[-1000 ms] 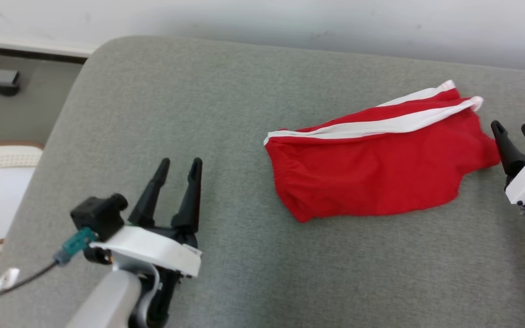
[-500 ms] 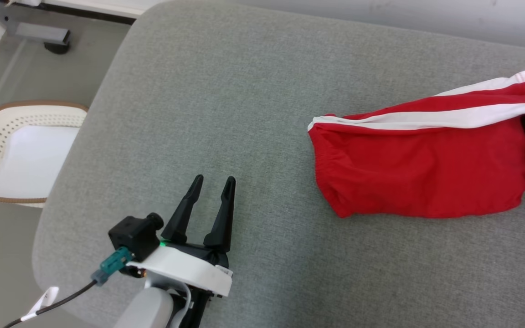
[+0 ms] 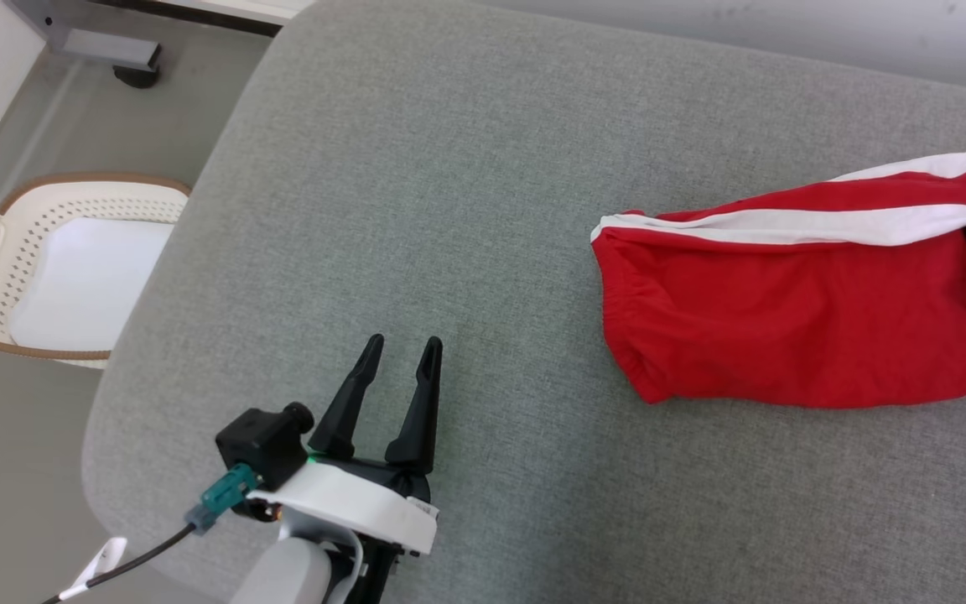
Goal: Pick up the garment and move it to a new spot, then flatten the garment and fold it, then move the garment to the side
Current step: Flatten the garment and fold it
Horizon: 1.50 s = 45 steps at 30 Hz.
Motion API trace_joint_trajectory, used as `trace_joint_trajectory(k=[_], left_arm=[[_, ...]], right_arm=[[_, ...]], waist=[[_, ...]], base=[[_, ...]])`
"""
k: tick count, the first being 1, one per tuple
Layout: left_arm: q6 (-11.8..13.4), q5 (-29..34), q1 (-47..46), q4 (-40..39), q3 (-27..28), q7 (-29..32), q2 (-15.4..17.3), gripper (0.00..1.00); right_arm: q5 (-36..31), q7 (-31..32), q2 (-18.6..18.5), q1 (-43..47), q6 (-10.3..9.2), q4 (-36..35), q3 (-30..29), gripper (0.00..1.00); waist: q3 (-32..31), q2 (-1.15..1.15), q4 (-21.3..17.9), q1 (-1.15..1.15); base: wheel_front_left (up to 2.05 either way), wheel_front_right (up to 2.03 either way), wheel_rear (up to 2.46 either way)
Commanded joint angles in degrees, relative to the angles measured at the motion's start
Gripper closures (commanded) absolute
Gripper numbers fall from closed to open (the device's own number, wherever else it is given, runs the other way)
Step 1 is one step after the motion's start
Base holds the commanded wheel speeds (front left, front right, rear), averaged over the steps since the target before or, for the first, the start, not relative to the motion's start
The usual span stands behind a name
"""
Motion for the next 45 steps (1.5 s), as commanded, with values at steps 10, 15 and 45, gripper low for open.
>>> trace_joint_trajectory(k=[10,15,45], left_arm=[[-0.8,3.8,2.0,1.2,1.8,-0.1,-0.7,0.00],[-1.0,4.7,2.9,1.6,2.5,-0.1,-0.7,0.00],[-0.6,5.1,8.5,2.7,4.5,0.0,-0.6,0.00]], right_arm=[[3.5,-3.4,-0.4,3.6,0.22,-1.4,-1.7,1.00],[4.8,-5.0,-0.4,5.8,0.20,-1.6,-2.3,1.00],[9.8,-13.6,1.2,15.6,0.18,-14.1,-6.0,1.00]], waist=[[-4.4,0.00,-3.4,0.00],[-6.7,0.00,-5.8,0.00],[-14.8,0.00,-13.7,0.00]], base=[[0.00,0.00,0.00],[0.00,0.00,0.00],[0.00,0.00,0.00]])
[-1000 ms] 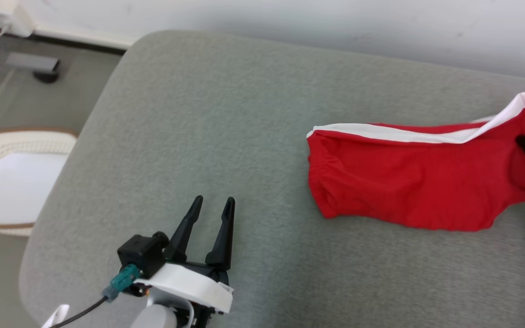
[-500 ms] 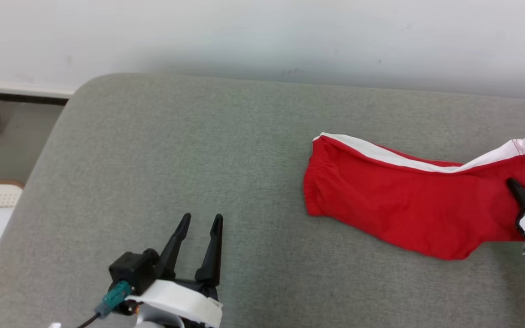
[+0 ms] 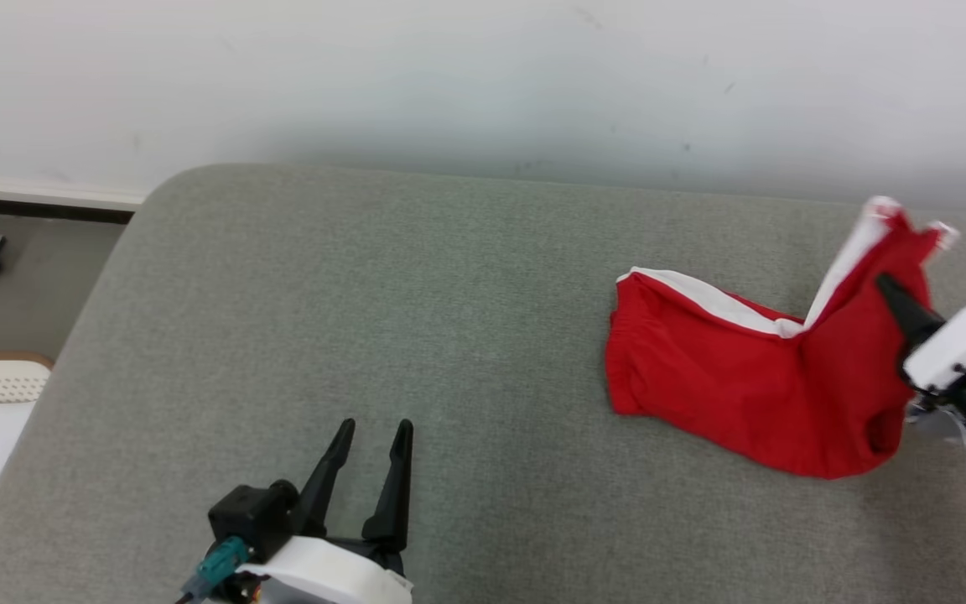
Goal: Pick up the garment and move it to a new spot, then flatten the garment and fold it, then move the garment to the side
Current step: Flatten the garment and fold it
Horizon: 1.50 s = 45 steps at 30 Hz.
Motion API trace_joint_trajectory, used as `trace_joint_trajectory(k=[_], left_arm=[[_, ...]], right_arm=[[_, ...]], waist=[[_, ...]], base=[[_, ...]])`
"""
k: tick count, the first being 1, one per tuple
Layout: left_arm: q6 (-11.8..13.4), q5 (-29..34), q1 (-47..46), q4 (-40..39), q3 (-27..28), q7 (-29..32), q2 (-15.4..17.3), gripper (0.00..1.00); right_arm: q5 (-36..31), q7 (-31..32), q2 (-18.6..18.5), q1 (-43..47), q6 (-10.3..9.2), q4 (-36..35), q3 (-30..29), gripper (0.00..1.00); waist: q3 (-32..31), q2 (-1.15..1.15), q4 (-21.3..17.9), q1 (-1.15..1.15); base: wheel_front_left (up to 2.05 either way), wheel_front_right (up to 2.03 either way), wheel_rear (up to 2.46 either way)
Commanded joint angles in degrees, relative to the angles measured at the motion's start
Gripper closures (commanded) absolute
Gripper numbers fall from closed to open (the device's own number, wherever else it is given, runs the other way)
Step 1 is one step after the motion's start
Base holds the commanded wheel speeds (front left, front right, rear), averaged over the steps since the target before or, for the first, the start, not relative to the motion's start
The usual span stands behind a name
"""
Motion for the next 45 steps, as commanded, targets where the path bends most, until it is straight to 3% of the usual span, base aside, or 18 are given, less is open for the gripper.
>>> trace_joint_trajectory(k=[1,11,19,20,21,22,23,28,34,39,45], left_arm=[[0.2,-1.0,0.2,0.4,0.0,0.0,-0.1,0.00],[0.2,-1.5,-0.9,1.7,-1.0,0.0,-0.3,0.00],[0.0,-1.6,-1.4,2.0,-0.9,0.0,-0.5,0.00],[0.0,-1.6,-1.5,2.1,-0.8,0.0,-0.5,0.00],[0.1,-1.6,-1.6,2.1,-0.7,0.0,-0.5,0.00],[0.1,-1.5,-1.6,2.1,-0.6,0.0,-0.5,0.00],[0.1,-1.5,-1.6,2.1,-0.5,0.0,-0.5,0.00],[0.1,-0.9,-1.4,1.6,0.4,0.0,-0.5,0.00],[-0.2,0.3,-0.4,-0.3,2.2,0.0,-0.5,0.00],[-0.4,1.5,0.9,-1.6,4.1,0.0,-0.5,0.00],[-0.5,2.6,2.6,-2.3,5.8,0.0,-0.5,0.00]], right_arm=[[-0.5,0.5,1.7,-1.4,0.03,0.0,0.7,1.00],[-4.6,0.6,12.0,-6.1,0.03,7.6,5.0,1.00],[-5.7,0.7,18.7,-7.7,0.03,16.5,6.4,1.00],[-5.9,0.7,19.5,-7.9,0.03,17.3,6.6,0.91],[-6.0,0.7,20.2,-8.0,0.03,17.8,6.8,0.61],[-6.2,0.9,20.8,-8.0,0.03,18.1,7.0,0.12],[-6.2,0.8,21.2,-7.9,0.03,18.2,7.2,0.00],[-6.7,-0.4,22.1,-6.7,0.03,15.5,8.0,0.00],[-8.3,-5.7,18.9,-5.5,0.03,7.2,8.7,0.00],[-10.3,-12.0,12.8,-3.3,0.02,-1.4,8.5,0.00],[-15.9,-19.2,5.4,0.2,0.02,-1.4,6.7,0.00]], waist=[[0.0,0.00,0.7,0.00],[0.3,0.00,5.0,0.00],[1.7,0.00,6.0,0.00],[1.8,0.00,6.0,0.00],[1.9,0.00,5.8,0.00],[1.9,0.00,5.5,0.00],[1.9,0.00,5.2,0.00],[1.0,0.00,3.0,0.00],[-0.9,0.00,-0.1,0.00],[-2.7,0.00,-2.4,0.00],[-4.5,0.00,-4.3,0.00]], base=[[0.00,0.00,0.00],[0.00,0.00,0.00],[0.00,0.00,0.00],[0.00,0.00,0.00],[0.00,0.00,0.00],[0.00,0.00,0.00],[0.00,0.00,0.00],[0.00,0.00,0.00],[0.00,0.00,0.00],[0.00,0.00,0.00],[0.00,0.00,0.00]])
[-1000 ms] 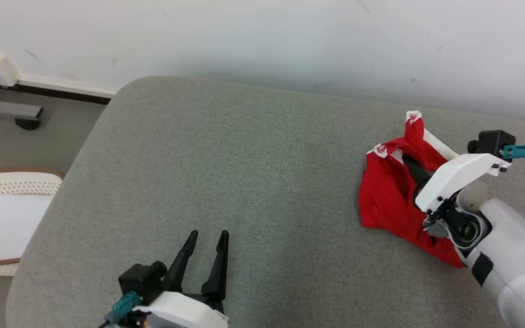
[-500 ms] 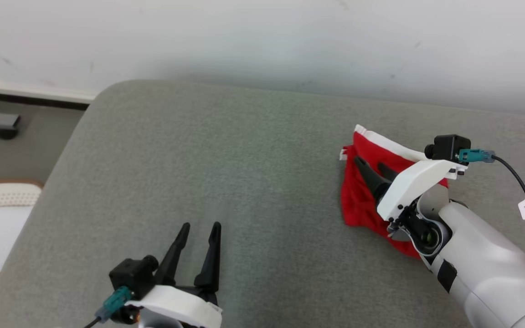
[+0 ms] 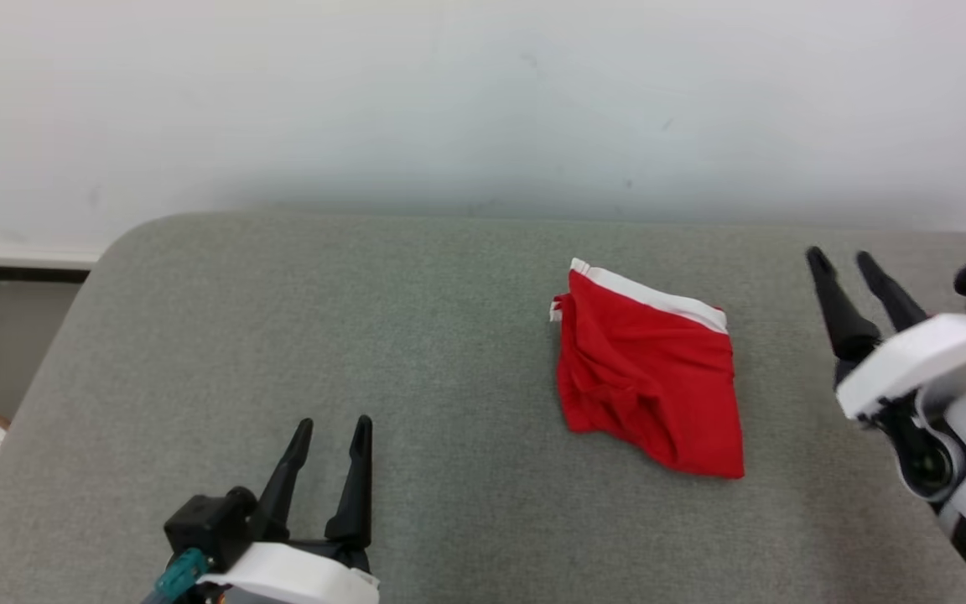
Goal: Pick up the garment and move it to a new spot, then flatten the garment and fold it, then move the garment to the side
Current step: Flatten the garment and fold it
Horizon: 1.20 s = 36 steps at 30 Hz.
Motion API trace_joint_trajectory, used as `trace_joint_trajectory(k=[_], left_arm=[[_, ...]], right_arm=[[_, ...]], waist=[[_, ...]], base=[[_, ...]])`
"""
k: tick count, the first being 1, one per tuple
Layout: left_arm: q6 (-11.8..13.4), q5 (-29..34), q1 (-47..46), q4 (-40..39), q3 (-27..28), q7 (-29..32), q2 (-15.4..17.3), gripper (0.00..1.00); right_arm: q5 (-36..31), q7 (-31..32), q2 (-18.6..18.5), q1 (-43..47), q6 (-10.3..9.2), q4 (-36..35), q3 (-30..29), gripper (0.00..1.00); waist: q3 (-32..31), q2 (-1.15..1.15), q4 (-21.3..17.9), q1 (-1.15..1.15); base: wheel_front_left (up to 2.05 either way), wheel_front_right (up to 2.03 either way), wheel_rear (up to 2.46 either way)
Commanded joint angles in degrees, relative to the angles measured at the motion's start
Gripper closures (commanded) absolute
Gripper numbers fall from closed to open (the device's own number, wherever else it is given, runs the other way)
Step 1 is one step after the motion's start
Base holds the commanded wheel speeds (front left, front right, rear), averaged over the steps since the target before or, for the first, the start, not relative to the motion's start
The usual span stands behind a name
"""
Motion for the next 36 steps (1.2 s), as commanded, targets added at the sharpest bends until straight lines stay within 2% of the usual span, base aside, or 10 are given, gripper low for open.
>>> trace_joint_trajectory(k=[1,5,10,14,15,16,17,27,31,36], left_arm=[[-0.2,0.9,1.0,-0.4,0.6,0.0,0.2,0.00],[-0.4,1.3,1.6,-0.8,0.9,0.0,0.2,0.00],[-0.6,1.7,1.4,-1.3,0.9,0.0,0.2,0.00],[-0.9,1.7,0.9,-1.1,0.6,0.0,0.2,0.00],[-0.9,1.6,0.8,-1.0,0.6,0.0,0.2,0.00],[-0.9,1.5,0.7,-0.9,0.6,0.0,0.2,0.00],[-0.8,1.4,0.6,-0.9,0.7,0.0,0.2,0.00],[-0.4,0.3,0.0,-0.3,0.1,0.0,0.2,0.00],[-0.3,0.2,-0.2,-0.1,0.2,0.0,0.2,0.00],[-0.1,0.1,-0.2,-0.1,0.5,0.0,0.2,0.00]], right_arm=[[-2.1,-1.2,-1.1,2.3,0.02,0.4,-1.1,0.00],[-4.6,-1.8,-2.3,4.9,0.02,0.7,-3.3,0.00],[-8.9,-1.8,-0.8,8.5,0.02,-0.3,-8.9,0.00],[-15.9,-1.8,1.4,9.9,0.02,-0.9,-12.7,0.00],[-18.1,-1.8,1.8,10.1,0.02,-0.4,-13.2,0.09],[-19.7,-1.8,2.5,10.2,0.02,0.2,-13.7,0.70],[-20.8,-1.8,3.5,10.3,0.02,0.8,-14.4,1.00],[-24.8,3.6,13.2,6.4,0.02,15.0,-12.8,1.00],[-25.0,4.7,15.9,6.0,0.02,16.1,-11.0,1.00],[-24.4,6.2,17.8,8.0,0.02,13.3,-6.2,1.00]], waist=[[-0.9,0.00,-1.1,0.00],[-1.1,0.00,-1.6,0.00],[-0.3,0.00,-1.4,0.00],[0.4,0.00,-0.3,0.00],[0.5,0.00,0.1,0.00],[0.6,0.00,0.6,0.00],[0.7,0.00,1.0,0.00],[1.7,0.00,5.9,0.00],[2.2,0.00,7.3,0.00],[2.5,0.00,7.7,0.00]], base=[[0.00,0.00,0.00],[0.00,0.00,0.00],[0.00,0.00,0.00],[0.00,0.00,0.00],[0.00,0.00,0.00],[0.00,0.00,0.00],[0.00,0.00,0.00],[0.00,0.00,0.00],[0.00,0.00,0.00],[0.00,0.00,0.00]])
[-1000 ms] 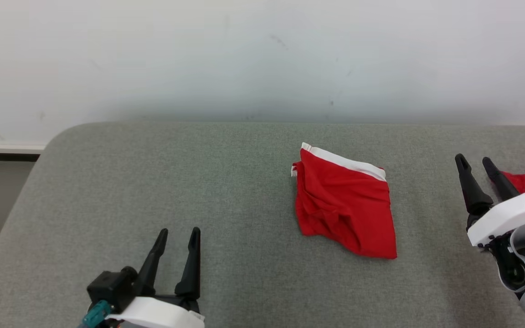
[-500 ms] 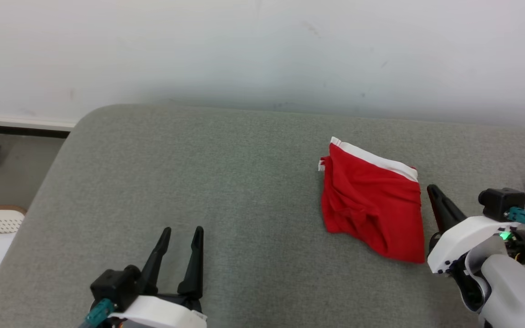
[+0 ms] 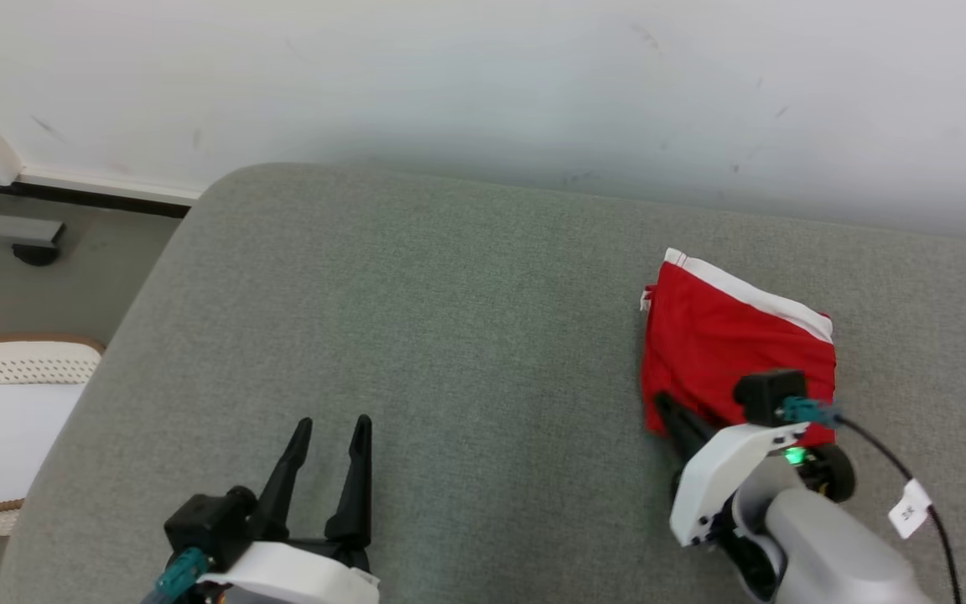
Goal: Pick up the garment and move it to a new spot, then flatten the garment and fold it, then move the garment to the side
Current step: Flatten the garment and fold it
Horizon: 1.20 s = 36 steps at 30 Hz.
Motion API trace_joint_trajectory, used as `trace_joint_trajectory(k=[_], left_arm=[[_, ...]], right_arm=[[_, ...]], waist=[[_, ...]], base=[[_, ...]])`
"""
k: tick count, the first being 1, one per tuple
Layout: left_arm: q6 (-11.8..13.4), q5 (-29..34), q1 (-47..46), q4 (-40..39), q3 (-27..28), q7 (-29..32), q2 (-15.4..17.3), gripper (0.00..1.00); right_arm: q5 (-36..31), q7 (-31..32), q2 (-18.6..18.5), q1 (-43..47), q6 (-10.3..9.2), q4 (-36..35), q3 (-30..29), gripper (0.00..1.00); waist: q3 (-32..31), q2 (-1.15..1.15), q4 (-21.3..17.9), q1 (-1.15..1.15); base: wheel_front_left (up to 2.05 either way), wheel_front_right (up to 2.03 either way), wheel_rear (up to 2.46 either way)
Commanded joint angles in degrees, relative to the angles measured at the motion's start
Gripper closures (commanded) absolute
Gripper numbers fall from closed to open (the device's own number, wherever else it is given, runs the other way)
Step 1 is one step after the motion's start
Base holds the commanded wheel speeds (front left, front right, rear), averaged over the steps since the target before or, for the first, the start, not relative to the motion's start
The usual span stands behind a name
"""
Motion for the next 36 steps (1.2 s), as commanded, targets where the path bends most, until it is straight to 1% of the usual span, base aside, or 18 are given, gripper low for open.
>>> trace_joint_trajectory(k=[1,6,10,14,15,17,18,19,20,25,27,32,36], left_arm=[[0.2,-0.2,-0.5,0.0,0.3,0.0,0.2,0.00],[0.4,0.3,-0.2,-0.3,0.7,0.0,0.2,0.00],[0.1,1.2,0.1,-1.0,1.5,0.0,0.2,0.00],[0.0,1.7,0.6,-2.0,2.5,0.0,0.2,0.00],[0.0,1.8,0.8,-2.1,2.6,0.0,0.2,0.00],[-0.1,2.2,1.1,-2.7,3.1,0.0,0.2,0.00],[-0.1,2.5,1.3,-2.8,3.4,0.0,0.2,0.00],[-0.2,2.8,1.5,-2.9,3.8,0.0,0.2,0.00],[-0.2,3.0,1.6,-3.0,4.2,0.0,0.2,0.00],[-0.4,4.4,1.9,-3.8,6.0,0.0,0.2,0.00],[-0.5,4.8,1.8,-4.1,6.7,0.0,0.2,0.00],[-0.7,5.6,1.4,-5.0,9.2,0.0,0.2,0.00],[-0.8,6.8,2.7,-5.9,10.6,0.0,0.2,0.00]], right_arm=[[0.6,0.1,0.1,1.4,0.01,-1.6,1.5,1.00],[3.0,-1.5,0.1,2.5,0.01,-7.4,5.8,1.00],[4.6,-4.5,-2.7,2.4,0.01,-12.0,7.4,1.00],[5.0,-7.0,-5.9,1.5,0.01,-15.8,7.1,1.00],[4.7,-7.3,-6.8,1.4,0.01,-16.6,6.7,0.97],[3.8,-7.7,-8.7,1.4,0.01,-18.3,5.5,0.62],[3.1,-7.9,-9.5,1.6,0.00,-19.2,4.7,0.51],[2.4,-8.0,-10.3,1.9,0.00,-20.1,3.9,0.15],[1.8,-8.0,-11.1,2.3,0.01,-21.0,2.9,0.00],[-2.7,-8.0,-14.2,5.7,0.00,-27.0,-4.0,0.00],[-6.8,-8.0,-15.4,7.3,0.01,-29.5,-7.1,0.00],[-13.9,-8.0,-14.1,14.3,0.00,-36.4,-18.1,0.00],[-18.0,-8.0,-12.7,20.3,0.00,-41.2,-24.8,0.00]], waist=[[0.0,0.00,-0.2,0.00],[-0.5,0.00,-2.0,0.00],[-1.2,0.00,-4.1,0.00],[-2.1,0.00,-6.4,0.00],[-2.4,0.00,-7.1,0.00],[-2.9,0.00,-8.3,0.00],[-3.1,0.00,-8.9,0.00],[-3.4,0.00,-9.5,0.00],[-3.6,0.00,-10.0,0.00],[-4.3,0.00,-12.8,0.00],[-4.4,0.00,-13.7,0.00],[-4.5,0.00,-15.5,0.00],[-4.6,0.00,-16.6,0.00]], base=[[0.00,0.00,0.00],[0.00,0.00,0.00],[0.00,0.00,0.00],[0.00,0.00,0.00],[0.00,0.00,0.00],[0.00,0.00,0.00],[0.00,0.00,0.00],[0.00,0.00,0.00],[0.00,0.00,0.00],[0.00,0.00,0.00],[0.00,0.00,0.00],[0.00,0.00,0.00],[0.00,0.00,0.00]])
